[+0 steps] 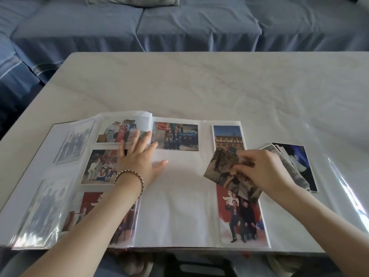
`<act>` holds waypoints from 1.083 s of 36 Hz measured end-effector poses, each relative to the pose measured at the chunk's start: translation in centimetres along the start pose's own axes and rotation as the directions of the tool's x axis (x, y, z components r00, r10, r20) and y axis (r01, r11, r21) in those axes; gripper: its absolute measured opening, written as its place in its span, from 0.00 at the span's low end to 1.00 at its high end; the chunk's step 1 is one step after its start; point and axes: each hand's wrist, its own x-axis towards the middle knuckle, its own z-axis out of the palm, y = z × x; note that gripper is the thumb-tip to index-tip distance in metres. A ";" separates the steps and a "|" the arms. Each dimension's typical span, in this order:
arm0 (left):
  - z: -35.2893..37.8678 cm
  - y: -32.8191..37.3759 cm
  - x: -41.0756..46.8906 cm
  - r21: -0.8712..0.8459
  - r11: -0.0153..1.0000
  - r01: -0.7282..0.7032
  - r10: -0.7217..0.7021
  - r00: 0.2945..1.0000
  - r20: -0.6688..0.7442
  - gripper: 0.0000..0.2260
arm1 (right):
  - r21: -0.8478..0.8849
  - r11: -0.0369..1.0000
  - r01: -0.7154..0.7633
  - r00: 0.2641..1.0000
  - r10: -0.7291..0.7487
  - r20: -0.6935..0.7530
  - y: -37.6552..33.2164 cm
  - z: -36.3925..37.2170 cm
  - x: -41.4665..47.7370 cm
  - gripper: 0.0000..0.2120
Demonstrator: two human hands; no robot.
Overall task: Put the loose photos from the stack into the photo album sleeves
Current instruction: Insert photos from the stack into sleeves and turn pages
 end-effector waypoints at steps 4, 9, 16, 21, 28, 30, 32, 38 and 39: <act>0.0 0.0 0.0 -0.015 1.000 -0.002 0.002 1.000 -0.006 0.28 | 0.039 0.999 0.023 1.000 -0.023 0.013 0.0 -1.1 0.6 0.04; 0.2 -0.1 -0.1 -0.007 1.000 -0.003 0.002 0.999 -0.032 0.28 | 0.001 1.000 0.014 0.992 -0.014 0.125 0.2 -1.7 1.5 0.09; 0.5 -0.2 -0.2 -0.018 1.000 -0.012 0.011 0.998 -0.055 0.29 | -0.147 0.986 -0.085 0.965 0.118 0.236 0.6 -1.7 2.6 0.15; 0.5 -0.3 -0.1 -0.026 1.000 -0.017 0.015 0.998 -0.056 0.28 | -0.484 0.874 0.042 0.920 0.155 0.360 0.0 -2.2 3.2 0.15; 0.6 -0.3 -0.1 -0.030 0.999 -0.021 0.019 0.998 -0.068 0.28 | -0.436 0.900 -0.020 0.935 0.172 0.311 -0.7 -2.0 3.6 0.25; 0.5 -0.3 -0.1 -0.028 0.999 -0.021 0.019 0.998 -0.065 0.28 | -0.441 0.898 -0.013 0.938 0.164 0.307 -0.8 -1.8 3.5 0.26; 0.5 -0.3 -0.1 -0.025 0.999 -0.020 0.019 0.998 -0.061 0.28 | -0.458 0.889 -0.007 0.940 0.162 0.300 -0.9 -1.7 3.6 0.26; 0.3 -0.3 -0.1 -0.026 0.999 -0.020 0.019 0.999 -0.047 0.29 | -0.444 0.895 0.040 0.943 0.113 0.313 -0.7 -1.4 3.6 0.24; 0.3 -0.3 0.0 -0.028 0.999 -0.019 0.018 0.999 -0.045 0.29 | -0.421 0.905 0.055 0.934 0.102 0.342 -0.7 -1.2 3.6 0.23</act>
